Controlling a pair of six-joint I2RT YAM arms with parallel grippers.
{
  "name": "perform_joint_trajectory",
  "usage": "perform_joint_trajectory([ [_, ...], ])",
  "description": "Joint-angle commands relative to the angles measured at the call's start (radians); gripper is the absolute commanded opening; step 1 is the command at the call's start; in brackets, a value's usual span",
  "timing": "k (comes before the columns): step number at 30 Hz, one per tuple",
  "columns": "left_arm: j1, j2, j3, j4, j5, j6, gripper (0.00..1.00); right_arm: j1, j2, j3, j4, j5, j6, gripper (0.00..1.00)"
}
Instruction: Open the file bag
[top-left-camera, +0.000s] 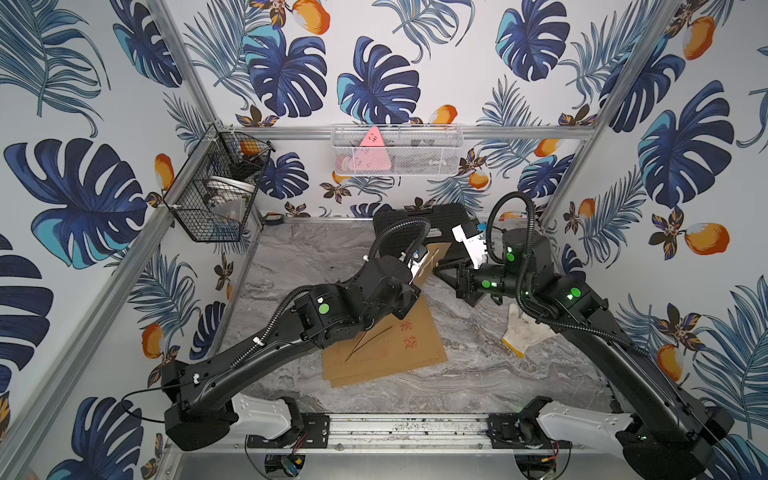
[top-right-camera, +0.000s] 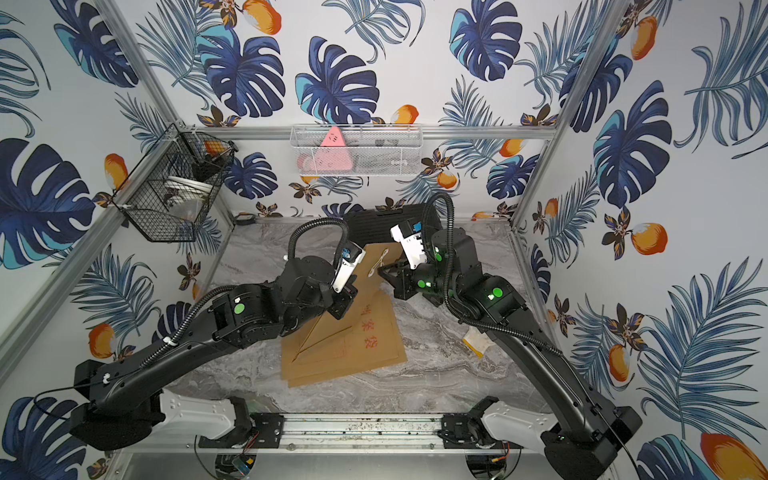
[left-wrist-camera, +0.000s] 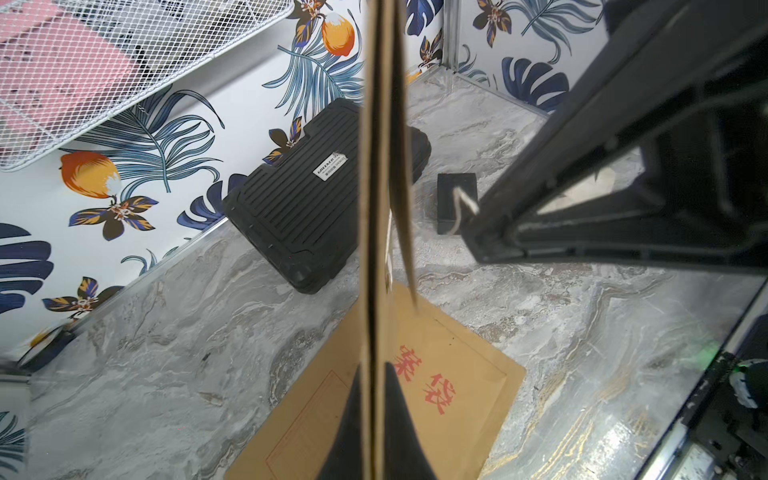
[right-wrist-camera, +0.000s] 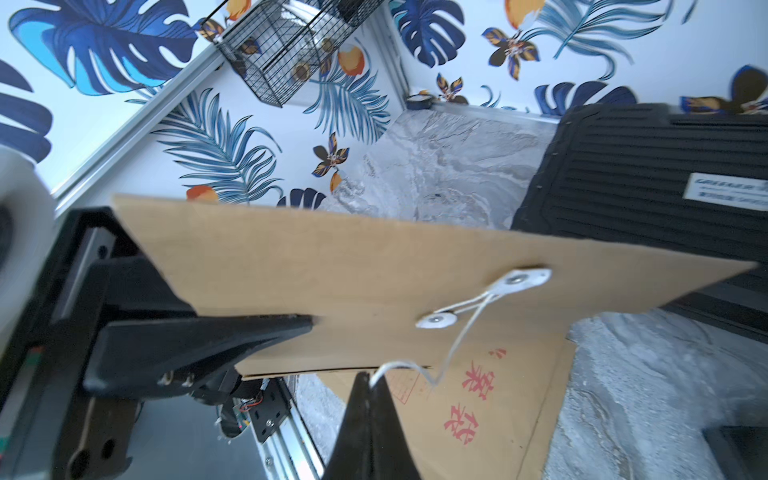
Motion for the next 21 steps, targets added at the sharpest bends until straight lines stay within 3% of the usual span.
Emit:
perform_joint_trajectory([
  [1, -0.012, 0.007, 0.019, -0.019, -0.058, 0.04, 0.0, 0.0, -0.022, 0.003, 0.042, 0.1, 0.006, 0.0],
  [21, -0.058, 0.021, 0.032, -0.045, -0.089, 0.054, 0.0, -0.001, -0.105, -0.049, 0.165, 0.212, 0.061, 0.0],
])
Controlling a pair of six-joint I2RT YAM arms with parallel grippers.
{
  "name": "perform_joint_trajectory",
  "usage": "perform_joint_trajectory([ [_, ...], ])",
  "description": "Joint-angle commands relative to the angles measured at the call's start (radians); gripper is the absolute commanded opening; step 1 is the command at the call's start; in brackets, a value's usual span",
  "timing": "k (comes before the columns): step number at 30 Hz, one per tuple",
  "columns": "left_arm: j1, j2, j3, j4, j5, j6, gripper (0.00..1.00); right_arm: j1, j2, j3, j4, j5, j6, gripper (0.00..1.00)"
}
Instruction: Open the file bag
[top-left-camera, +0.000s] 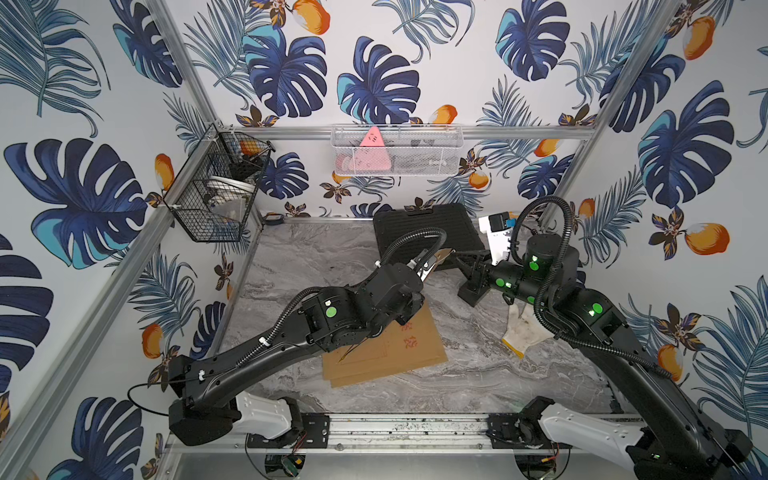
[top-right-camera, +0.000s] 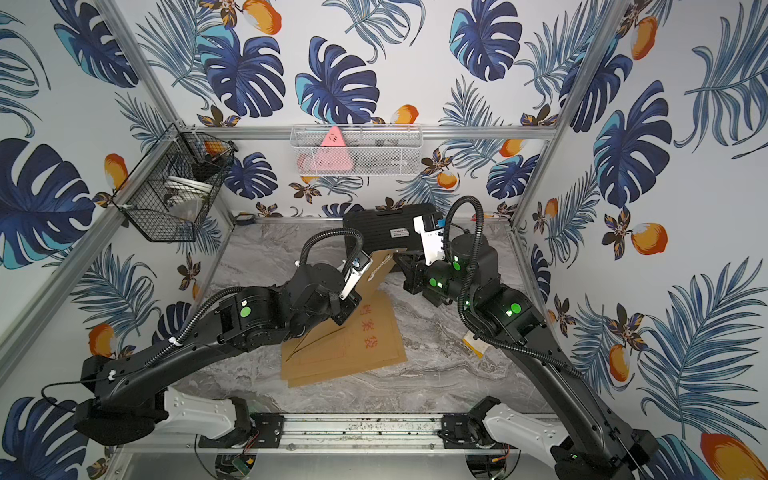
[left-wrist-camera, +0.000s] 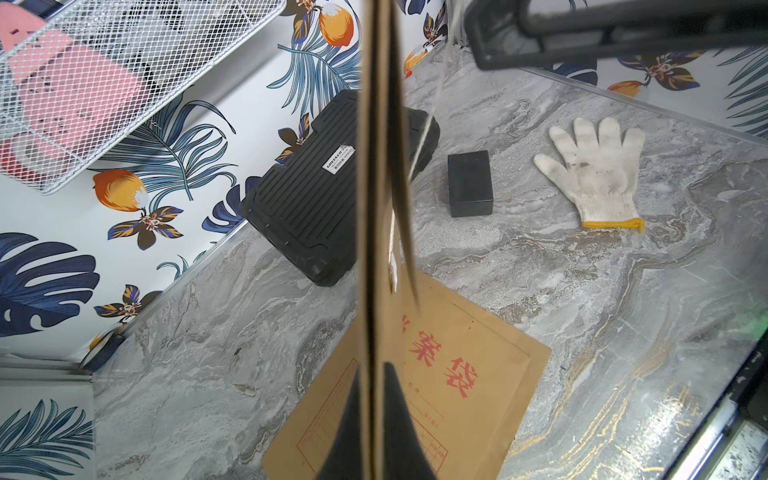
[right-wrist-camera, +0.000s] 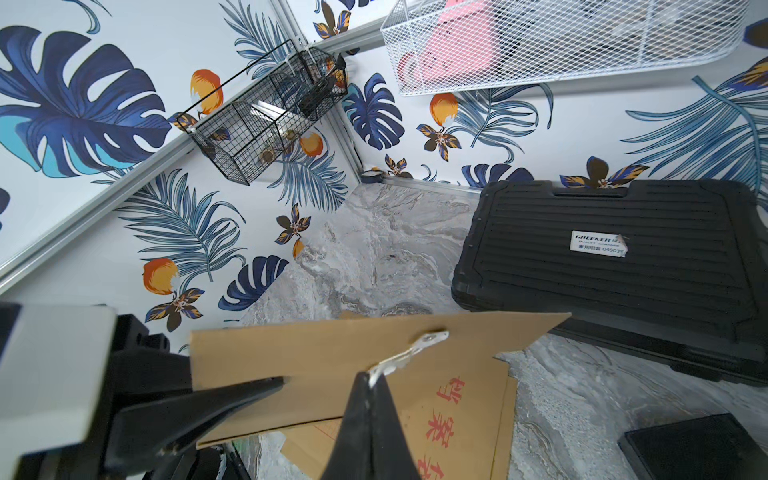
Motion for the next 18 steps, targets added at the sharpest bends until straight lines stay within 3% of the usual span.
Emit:
perform_joint_trajectory([
  [1, -0.005, -0.002, 0.007, 0.003, -0.014, 0.008, 0.0, 0.0, -0.006, -0.007, 0.064, 0.038, 0.026, 0.0],
  [18, -0.011, 0.007, 0.006, -0.004, 0.008, 0.016, 0.0, 0.0, -0.049, -0.053, 0.156, 0.098, 0.04, 0.0],
])
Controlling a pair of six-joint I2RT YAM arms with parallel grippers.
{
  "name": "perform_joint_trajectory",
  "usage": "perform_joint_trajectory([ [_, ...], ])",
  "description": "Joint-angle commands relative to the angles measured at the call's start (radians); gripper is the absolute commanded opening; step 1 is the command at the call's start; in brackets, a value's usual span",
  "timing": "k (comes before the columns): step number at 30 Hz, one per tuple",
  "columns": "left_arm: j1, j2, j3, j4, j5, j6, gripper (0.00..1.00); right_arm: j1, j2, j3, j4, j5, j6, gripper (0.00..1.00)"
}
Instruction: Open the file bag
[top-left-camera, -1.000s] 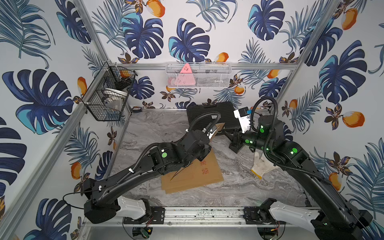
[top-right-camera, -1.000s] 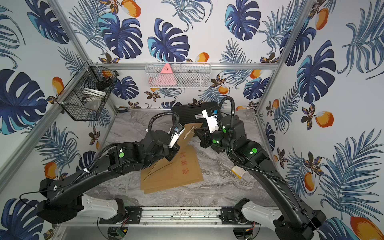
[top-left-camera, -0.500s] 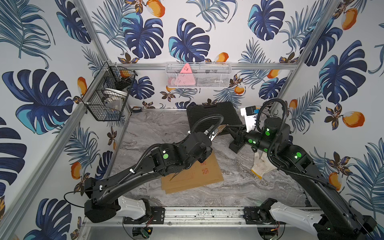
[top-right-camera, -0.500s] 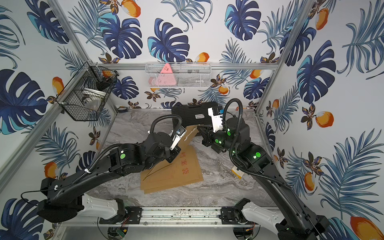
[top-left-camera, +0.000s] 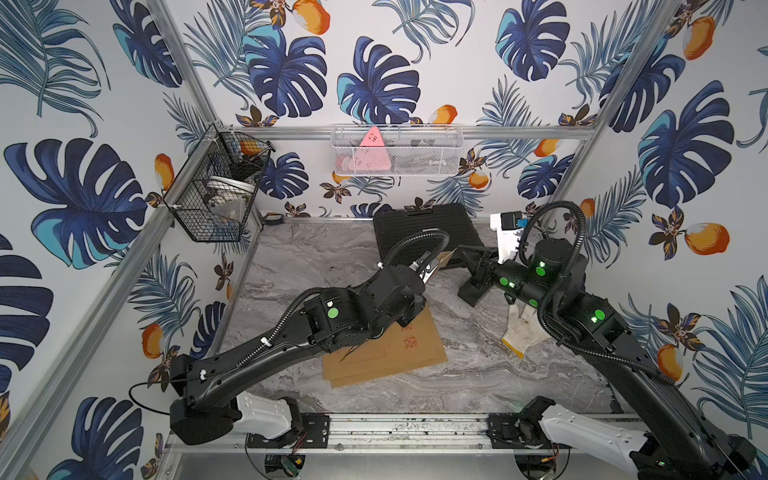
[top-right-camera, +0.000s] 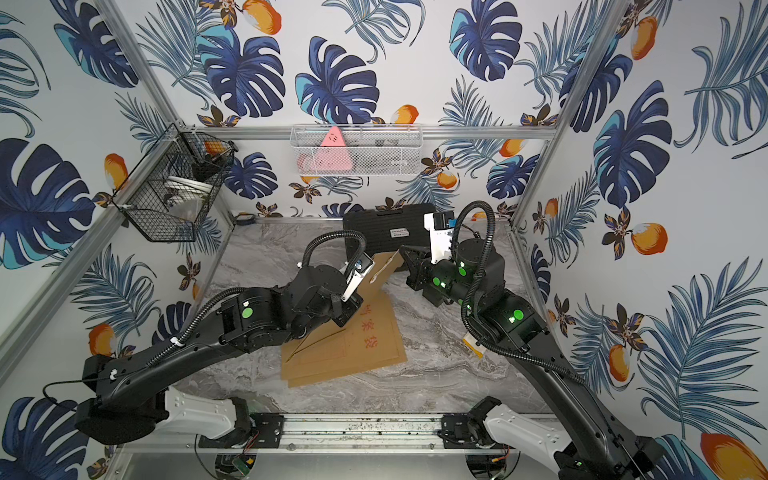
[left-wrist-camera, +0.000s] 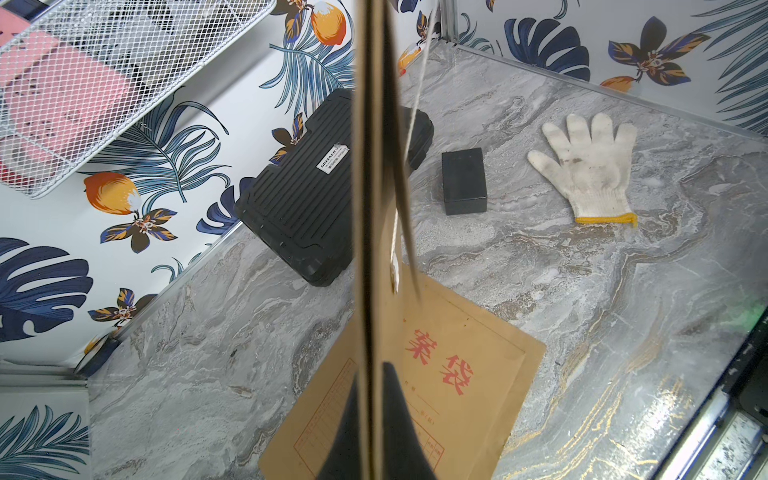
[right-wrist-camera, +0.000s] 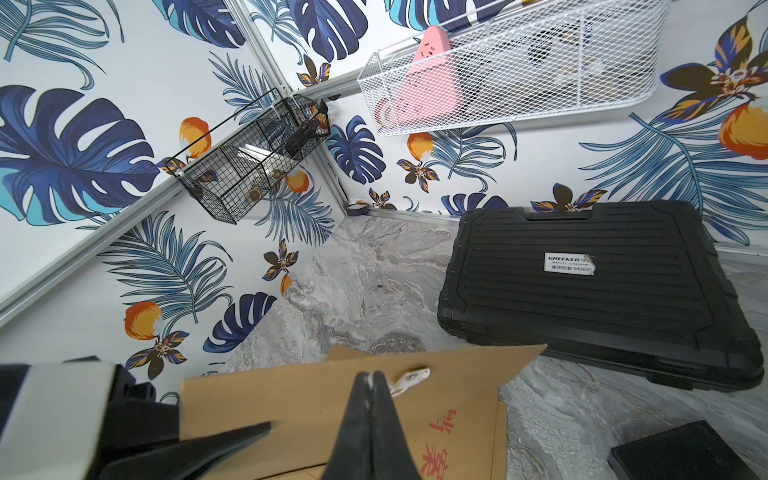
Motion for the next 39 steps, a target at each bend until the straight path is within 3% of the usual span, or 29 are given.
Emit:
perform_joint_trajectory([
  [1, -0.002, 0.002, 0.007, -0.002, 0.003, 0.014, 0.0, 0.0, -0.011, -0.006, 0.068, 0.021, 0.003, 0.0],
  [10, -0.002, 0.003, 0.006, -0.006, 0.017, 0.014, 0.0, 0.0, -0.027, -0.025, 0.094, 0.045, 0.004, 0.0],
  [18, -0.004, -0.008, -0.011, -0.007, 0.022, 0.009, 0.0, -0.002, -0.049, -0.037, 0.071, 0.179, 0.004, 0.0],
  [33, -0.004, -0.072, -0.046, 0.03, 0.086, -0.011, 0.0, -0.006, -0.063, -0.04, -0.005, 0.317, 0.013, 0.0],
  [36, -0.004, -0.127, -0.083, 0.086, 0.113, -0.057, 0.0, -0.009, -0.075, -0.048, -0.011, 0.314, 0.008, 0.0],
  [39, -0.004, -0.189, -0.138, 0.173, 0.145, -0.121, 0.0, -0.009, -0.097, -0.068, 0.018, 0.233, -0.023, 0.0],
])
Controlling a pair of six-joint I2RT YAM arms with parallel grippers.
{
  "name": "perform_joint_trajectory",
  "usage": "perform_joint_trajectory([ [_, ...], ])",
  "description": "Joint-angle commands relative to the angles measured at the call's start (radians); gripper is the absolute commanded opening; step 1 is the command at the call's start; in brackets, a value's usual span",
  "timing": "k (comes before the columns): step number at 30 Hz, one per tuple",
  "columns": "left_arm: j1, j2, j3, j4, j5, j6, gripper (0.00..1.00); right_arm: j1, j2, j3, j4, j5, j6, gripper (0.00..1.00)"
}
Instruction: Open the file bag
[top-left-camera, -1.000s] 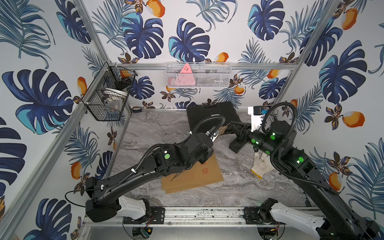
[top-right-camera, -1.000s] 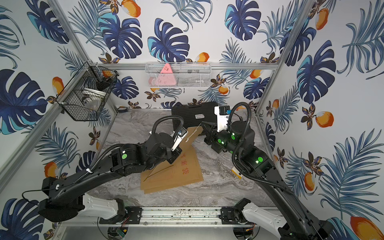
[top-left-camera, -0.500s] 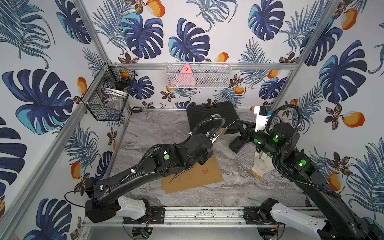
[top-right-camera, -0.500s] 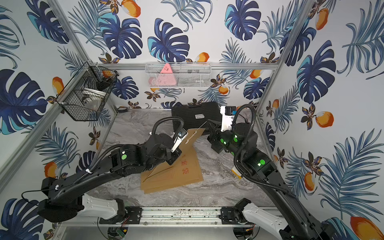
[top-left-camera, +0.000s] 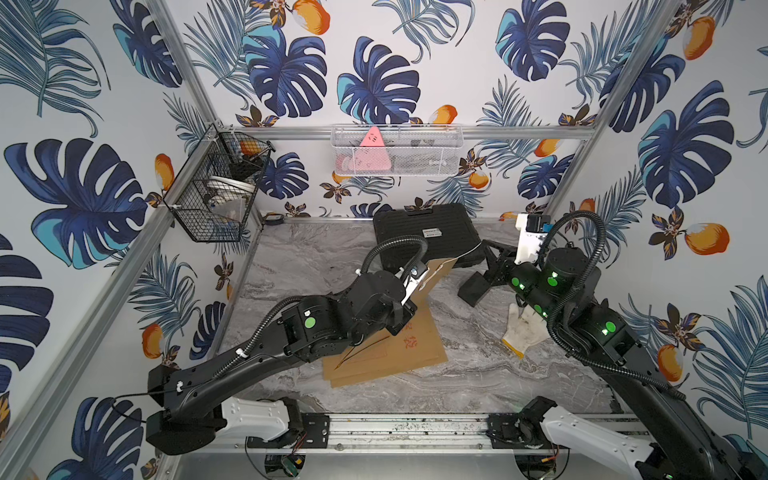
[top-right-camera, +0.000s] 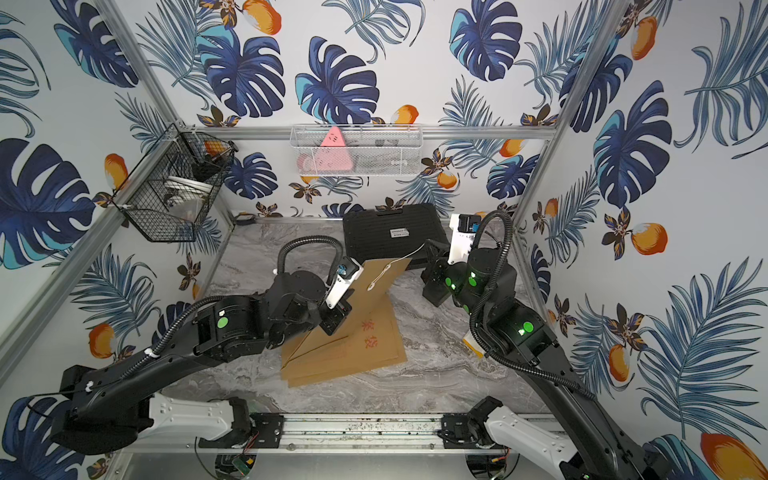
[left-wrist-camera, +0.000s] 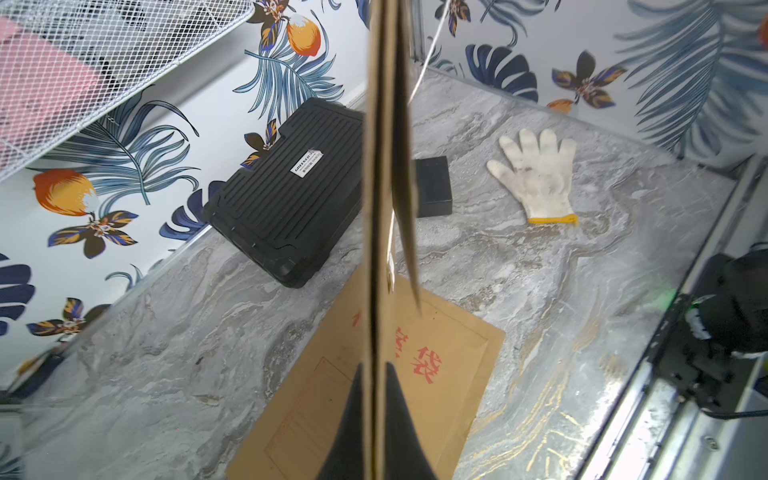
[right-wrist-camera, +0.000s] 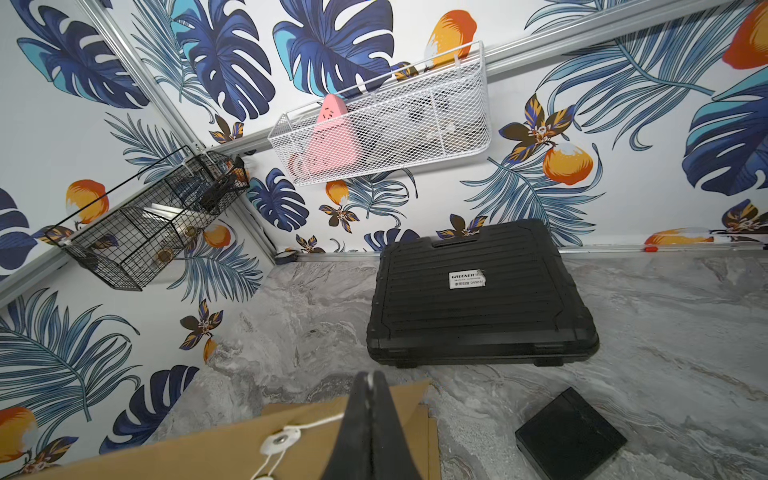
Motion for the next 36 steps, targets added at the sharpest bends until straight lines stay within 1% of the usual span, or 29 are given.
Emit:
perform_joint_trajectory([
  [1, -0.001, -0.056, -0.045, 0.147, 0.045, -0.101, 0.0, 0.0, -0.021, -0.019, 0.019, -0.086, -0.039, 0.0],
  [4, -0.001, -0.094, -0.078, 0.206, 0.07, -0.167, 0.0, 0.0, -0.034, -0.029, 0.026, -0.162, -0.059, 0.0],
  [7, 0.0, -0.125, -0.11, 0.267, 0.091, -0.21, 0.0, 0.0, -0.025, -0.019, -0.009, -0.173, -0.06, 0.0],
  [9, 0.005, -0.134, -0.121, 0.292, 0.099, -0.221, 0.0, 0.0, -0.012, -0.012, -0.035, -0.144, -0.055, 0.0],
  [12, 0.036, -0.13, -0.115, 0.293, 0.133, -0.224, 0.0, 0.0, 0.017, 0.011, -0.094, -0.054, -0.041, 0.0],
  [15, 0.095, -0.132, -0.122, 0.309, 0.214, -0.245, 0.0, 0.0, 0.047, 0.034, -0.153, 0.027, -0.035, 0.0],
  [18, 0.173, -0.135, -0.133, 0.326, 0.316, -0.277, 0.0, 0.0, 0.055, 0.035, -0.165, 0.041, -0.036, 0.0],
  [21, 0.227, -0.138, -0.139, 0.344, 0.394, -0.295, 0.0, -0.001, 0.057, 0.03, -0.16, 0.024, -0.038, 0.0],
  [26, 0.279, -0.132, -0.132, 0.367, 0.49, -0.308, 0.0, -0.001, 0.075, 0.036, -0.183, 0.007, -0.042, 0.0],
  [30, 0.303, -0.126, -0.12, 0.37, 0.51, -0.309, 0.0, -0.001, 0.074, 0.032, -0.176, -0.039, -0.054, 0.0],
  [36, 0.324, -0.114, -0.099, 0.38, 0.534, -0.311, 0.0, 0.0, 0.064, 0.013, -0.137, -0.191, -0.083, 0.0],
])
